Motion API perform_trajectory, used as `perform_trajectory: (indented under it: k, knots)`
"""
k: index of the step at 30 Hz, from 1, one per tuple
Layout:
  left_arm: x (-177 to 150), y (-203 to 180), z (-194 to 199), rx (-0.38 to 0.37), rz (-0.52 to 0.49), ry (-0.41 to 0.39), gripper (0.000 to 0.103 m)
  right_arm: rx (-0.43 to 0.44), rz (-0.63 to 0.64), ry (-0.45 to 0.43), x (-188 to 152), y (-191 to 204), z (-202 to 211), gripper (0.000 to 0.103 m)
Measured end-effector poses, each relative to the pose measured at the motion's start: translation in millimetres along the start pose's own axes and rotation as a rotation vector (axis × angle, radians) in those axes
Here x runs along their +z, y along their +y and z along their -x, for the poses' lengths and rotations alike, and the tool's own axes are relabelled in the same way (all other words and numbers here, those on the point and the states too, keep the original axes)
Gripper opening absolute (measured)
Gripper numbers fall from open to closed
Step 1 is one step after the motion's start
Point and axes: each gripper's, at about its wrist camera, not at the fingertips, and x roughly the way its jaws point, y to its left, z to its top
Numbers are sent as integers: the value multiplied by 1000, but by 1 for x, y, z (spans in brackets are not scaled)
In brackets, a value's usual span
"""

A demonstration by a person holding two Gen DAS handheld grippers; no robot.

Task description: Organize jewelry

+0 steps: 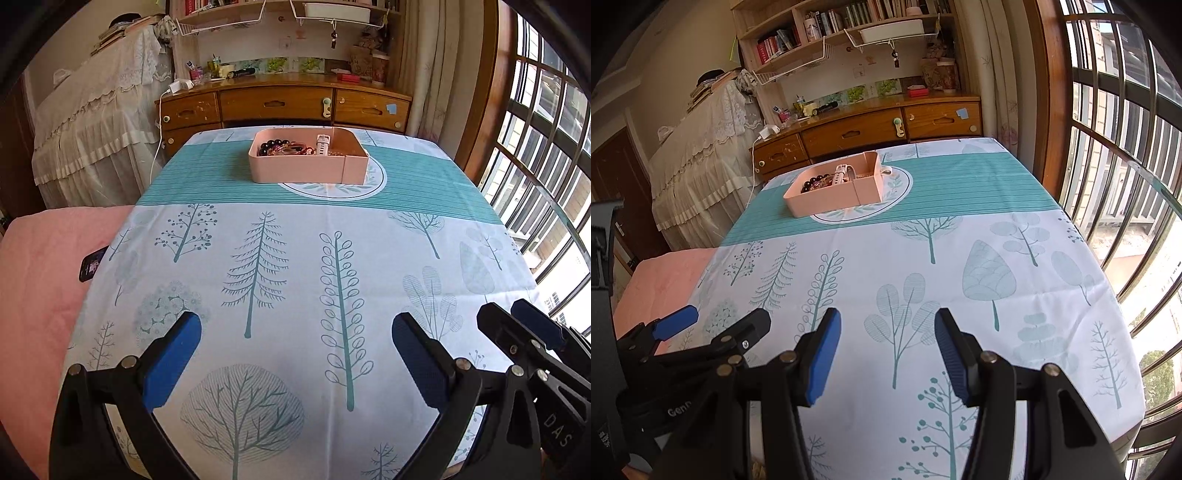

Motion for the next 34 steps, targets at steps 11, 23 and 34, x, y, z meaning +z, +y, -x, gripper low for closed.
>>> perform_trajectory:
  k: [11,23,34]
  knots:
    - [0,1,0,-2,1,0,102,4,-3,-2,0,0,0,53]
    - [0,1,0,1,7,-9,102,7,-5,-12,-1,4,2,53]
    - [-1,-1,1,6,11,-10,102,6,-5,-11,-1,3,1,53]
